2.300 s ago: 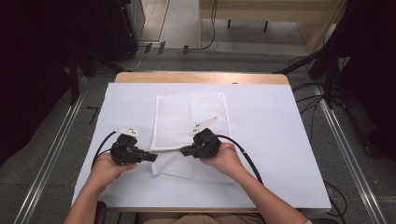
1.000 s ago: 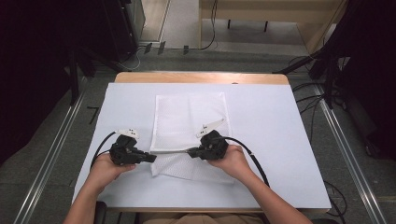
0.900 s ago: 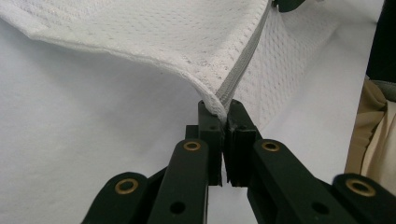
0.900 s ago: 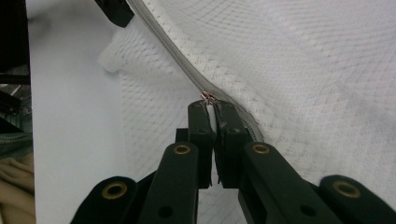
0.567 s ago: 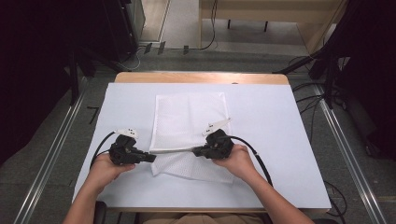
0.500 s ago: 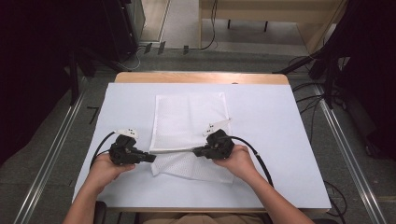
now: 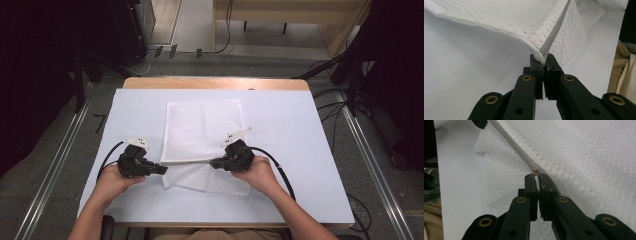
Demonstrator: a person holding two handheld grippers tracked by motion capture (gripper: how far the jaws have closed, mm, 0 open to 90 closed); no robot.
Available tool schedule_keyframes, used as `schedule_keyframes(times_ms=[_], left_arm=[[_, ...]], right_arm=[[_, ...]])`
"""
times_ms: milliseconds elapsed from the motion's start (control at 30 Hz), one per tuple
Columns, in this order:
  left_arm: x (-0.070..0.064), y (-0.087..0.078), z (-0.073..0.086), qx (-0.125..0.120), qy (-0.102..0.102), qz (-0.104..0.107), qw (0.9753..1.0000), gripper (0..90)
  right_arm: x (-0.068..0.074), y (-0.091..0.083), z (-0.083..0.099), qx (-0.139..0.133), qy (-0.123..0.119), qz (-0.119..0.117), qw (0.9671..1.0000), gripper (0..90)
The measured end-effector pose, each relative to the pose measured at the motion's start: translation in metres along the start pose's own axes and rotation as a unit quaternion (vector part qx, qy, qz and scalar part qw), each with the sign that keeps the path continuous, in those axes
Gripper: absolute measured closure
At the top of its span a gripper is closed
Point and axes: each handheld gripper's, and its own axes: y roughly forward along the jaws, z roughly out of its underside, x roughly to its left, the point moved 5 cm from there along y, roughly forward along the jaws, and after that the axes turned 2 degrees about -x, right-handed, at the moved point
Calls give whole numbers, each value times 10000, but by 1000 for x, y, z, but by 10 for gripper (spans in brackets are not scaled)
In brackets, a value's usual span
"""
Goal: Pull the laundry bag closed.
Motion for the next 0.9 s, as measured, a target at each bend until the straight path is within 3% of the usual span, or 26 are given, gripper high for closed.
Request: schedule_keyframes(times_ms=[767, 900], left_arm=[[-1, 2, 0, 61, -34, 88, 9999, 879], [0, 1, 1, 92, -122, 118, 9998, 882]], right_arm=[[-1, -3, 6, 27, 12, 10, 10000, 884], [-3, -3, 7, 63, 57, 54, 9999, 884]])
